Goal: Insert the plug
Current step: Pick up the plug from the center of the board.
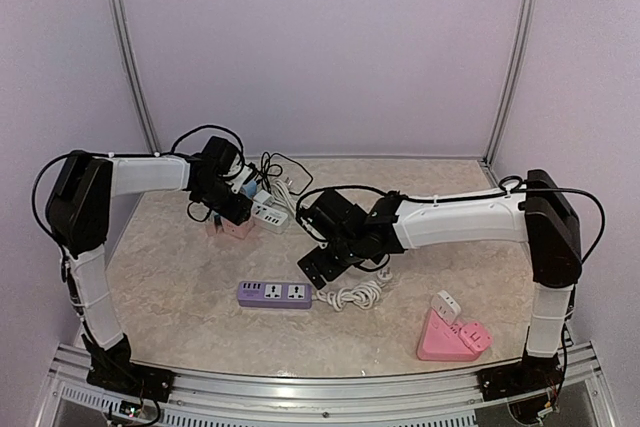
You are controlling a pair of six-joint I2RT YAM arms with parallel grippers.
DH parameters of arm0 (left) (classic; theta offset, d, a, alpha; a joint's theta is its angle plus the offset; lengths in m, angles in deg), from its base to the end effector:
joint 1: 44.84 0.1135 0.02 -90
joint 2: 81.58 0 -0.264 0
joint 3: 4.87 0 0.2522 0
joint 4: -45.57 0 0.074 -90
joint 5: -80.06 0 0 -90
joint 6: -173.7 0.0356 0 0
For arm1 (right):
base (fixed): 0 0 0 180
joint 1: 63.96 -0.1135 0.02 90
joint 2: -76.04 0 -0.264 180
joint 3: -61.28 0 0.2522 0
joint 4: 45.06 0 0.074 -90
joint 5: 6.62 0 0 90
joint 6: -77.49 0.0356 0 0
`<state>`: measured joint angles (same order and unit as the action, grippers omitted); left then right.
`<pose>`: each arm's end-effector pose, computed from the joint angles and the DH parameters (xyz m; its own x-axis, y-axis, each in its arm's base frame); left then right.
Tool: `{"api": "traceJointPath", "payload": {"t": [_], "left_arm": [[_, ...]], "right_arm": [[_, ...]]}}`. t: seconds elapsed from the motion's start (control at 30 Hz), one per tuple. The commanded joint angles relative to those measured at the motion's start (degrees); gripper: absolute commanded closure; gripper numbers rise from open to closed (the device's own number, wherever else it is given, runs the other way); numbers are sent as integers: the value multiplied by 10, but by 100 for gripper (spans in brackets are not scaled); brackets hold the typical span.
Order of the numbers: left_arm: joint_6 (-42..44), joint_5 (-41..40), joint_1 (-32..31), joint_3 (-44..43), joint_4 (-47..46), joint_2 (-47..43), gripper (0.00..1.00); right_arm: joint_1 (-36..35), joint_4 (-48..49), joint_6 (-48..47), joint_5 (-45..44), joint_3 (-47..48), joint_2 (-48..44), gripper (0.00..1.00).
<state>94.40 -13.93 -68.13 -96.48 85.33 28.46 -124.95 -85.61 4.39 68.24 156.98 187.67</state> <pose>0.3752 -0.1588 0.1887 -0.7000 0.5030 -0.5070 0.4994 0.8522 0.1560 0.2117 0.3625 0.1993 -0.6119 -0.5249 -0.5917 -0.6233 0.7805 -0.0478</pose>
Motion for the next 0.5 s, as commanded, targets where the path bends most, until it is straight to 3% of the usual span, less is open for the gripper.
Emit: {"api": "traceJointPath", "payload": {"t": [0.0, 0.13, 0.23, 0.33, 0.43, 0.47], "left_arm": [[-9, -9, 0, -25, 18, 25, 31], [-15, -2, -1, -21, 25, 30, 32], [-16, -2, 0, -21, 28, 29, 42], [-11, 5, -1, -22, 38, 27, 61], [-7, 3, 0, -25, 54, 25, 99], [-6, 1, 1, -27, 61, 23, 100]], "right_arm": [[-10, -13, 9, -19, 1, 2, 0], [-11, -12, 6, -26, -3, -4, 0], [-11, -12, 4, -26, -3, -5, 0], [-12, -13, 4, -27, -3, -6, 0], [-14, -6, 0, -32, -8, -18, 0], [-16, 1, -3, -34, -11, -27, 0]]}}
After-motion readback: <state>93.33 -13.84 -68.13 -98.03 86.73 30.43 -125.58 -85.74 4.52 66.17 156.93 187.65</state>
